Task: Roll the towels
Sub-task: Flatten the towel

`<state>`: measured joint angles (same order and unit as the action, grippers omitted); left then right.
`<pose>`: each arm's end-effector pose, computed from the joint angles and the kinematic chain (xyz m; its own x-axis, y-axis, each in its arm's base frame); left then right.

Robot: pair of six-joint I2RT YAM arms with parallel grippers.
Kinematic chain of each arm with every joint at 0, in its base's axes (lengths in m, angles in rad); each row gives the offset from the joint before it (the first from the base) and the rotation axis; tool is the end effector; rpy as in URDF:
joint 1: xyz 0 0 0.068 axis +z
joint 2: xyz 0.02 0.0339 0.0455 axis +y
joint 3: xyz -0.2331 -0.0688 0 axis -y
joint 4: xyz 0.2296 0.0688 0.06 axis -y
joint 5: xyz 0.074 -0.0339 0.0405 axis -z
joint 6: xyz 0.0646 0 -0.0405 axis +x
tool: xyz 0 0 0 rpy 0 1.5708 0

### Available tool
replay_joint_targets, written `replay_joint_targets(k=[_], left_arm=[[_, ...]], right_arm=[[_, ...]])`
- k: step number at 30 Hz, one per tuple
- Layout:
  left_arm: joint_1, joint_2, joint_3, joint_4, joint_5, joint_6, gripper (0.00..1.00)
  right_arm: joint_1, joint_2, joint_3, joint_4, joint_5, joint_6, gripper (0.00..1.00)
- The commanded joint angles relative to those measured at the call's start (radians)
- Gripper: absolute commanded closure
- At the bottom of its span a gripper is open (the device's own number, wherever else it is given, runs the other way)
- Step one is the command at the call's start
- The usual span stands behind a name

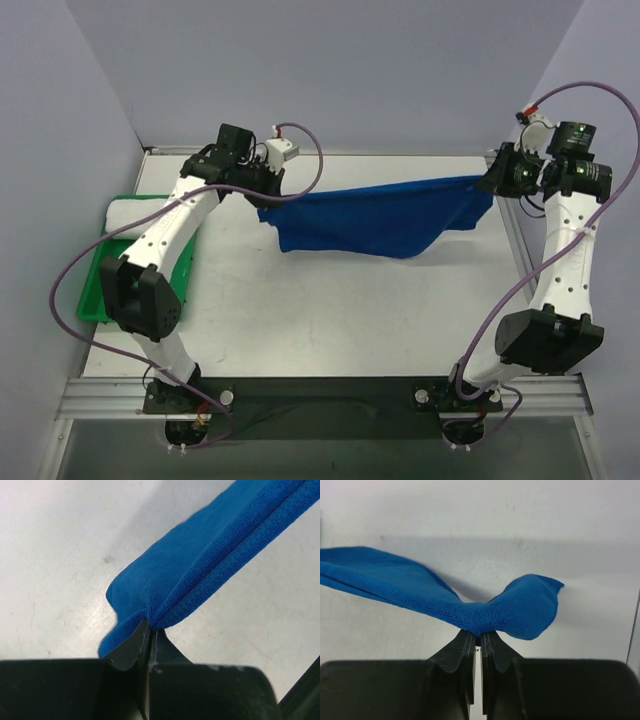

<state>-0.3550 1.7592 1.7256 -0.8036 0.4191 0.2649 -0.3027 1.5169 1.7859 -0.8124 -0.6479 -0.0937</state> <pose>0.3511 -0.1582 0.2959 -0.5222 0.4486 -0.7253 0.7353 0.6676 -0.1164 0.3173 -0.0583 0.4002 -0.4675 0.0678 -0.8814 -0.3005 0.9255 0.2306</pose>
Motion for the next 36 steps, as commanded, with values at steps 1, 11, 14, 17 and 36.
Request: replay_joint_targets(k=[1, 11, 14, 17, 36], left_arm=[[0.019, -0.114, -0.042, -0.230, -0.047, 0.175, 1.00], [0.189, -0.495, -0.260, -0.350, 0.056, 0.212, 1.00], [0.189, -0.582, -0.285, -0.376, 0.035, 0.215, 1.00], [0.189, -0.609, -0.294, -0.379, 0.010, 0.215, 1.00], [0.195, 0.291, 0.089, -0.128, 0.076, 0.169, 0.66]], right_arm=[[-0.022, -0.106, -0.091, -0.100, 0.056, -0.136, 1.00], [-0.075, -0.427, -0.359, -0.258, 0.062, -0.297, 1.00], [-0.075, -0.512, -0.410, -0.283, 0.074, -0.319, 1.00], [-0.073, -0.508, -0.424, -0.286, 0.061, -0.310, 1.00], [0.131, 0.445, -0.174, 0.096, 0.215, -0.006, 0.63]])
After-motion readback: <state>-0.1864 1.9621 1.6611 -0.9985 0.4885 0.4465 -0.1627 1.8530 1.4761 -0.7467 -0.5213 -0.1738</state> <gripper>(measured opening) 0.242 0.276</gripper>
